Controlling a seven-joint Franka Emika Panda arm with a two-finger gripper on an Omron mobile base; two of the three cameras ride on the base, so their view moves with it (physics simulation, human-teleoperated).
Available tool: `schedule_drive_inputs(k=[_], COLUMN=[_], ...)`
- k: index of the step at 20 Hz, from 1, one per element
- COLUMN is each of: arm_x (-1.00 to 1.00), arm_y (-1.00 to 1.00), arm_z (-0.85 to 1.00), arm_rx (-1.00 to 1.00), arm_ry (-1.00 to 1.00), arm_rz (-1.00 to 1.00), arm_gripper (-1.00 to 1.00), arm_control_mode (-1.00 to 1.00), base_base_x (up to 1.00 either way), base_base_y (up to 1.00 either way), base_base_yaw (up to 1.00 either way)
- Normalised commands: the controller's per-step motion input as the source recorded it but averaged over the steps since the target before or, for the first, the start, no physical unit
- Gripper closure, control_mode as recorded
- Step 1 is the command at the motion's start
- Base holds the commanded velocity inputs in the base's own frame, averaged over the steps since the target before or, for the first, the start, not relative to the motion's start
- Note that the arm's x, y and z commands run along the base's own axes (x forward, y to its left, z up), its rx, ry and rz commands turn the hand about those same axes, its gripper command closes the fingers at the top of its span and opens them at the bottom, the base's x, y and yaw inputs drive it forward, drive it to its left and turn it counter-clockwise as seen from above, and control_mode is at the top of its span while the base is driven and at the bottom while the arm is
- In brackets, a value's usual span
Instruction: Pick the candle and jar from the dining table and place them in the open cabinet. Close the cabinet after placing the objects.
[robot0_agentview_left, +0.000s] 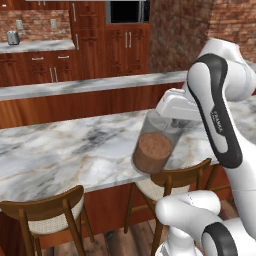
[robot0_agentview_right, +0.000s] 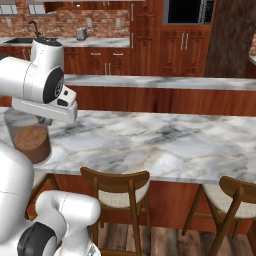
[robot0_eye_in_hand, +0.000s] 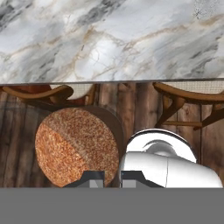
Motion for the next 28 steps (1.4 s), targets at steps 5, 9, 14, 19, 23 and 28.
schedule_drive_inputs(k=[5,9,14,19,23,28], arm_x=[0.00,-0.02,0.00,0.00,0.00,0.00], arm_y=[0.00,0.00,0.00,0.00,0.00,0.00], arm_z=[0.00,0.00,0.00,0.00,0.00,0.00], arm_rx=[0.00,0.00,0.00,0.00,0.00,0.00], arm_ry=[0.00,0.00,0.00,0.00,0.00,0.00], arm_rz=[0.00,0.00,0.00,0.00,0.00,0.00], arm_gripper=[1.00,1.00,1.00,1.00,1.00,1.00], arm_control_mode=[-1.00,1.00,1.00,1.00,1.00,1.00], base_base_x=[0.00,-0.05,-0.44,-0.53,-0.46,-0.45], base_base_y=[0.00,0.00,0.43,1.00,1.00,1.00], base_base_yaw=[0.00,0.00,0.00,0.00,0.00,0.00])
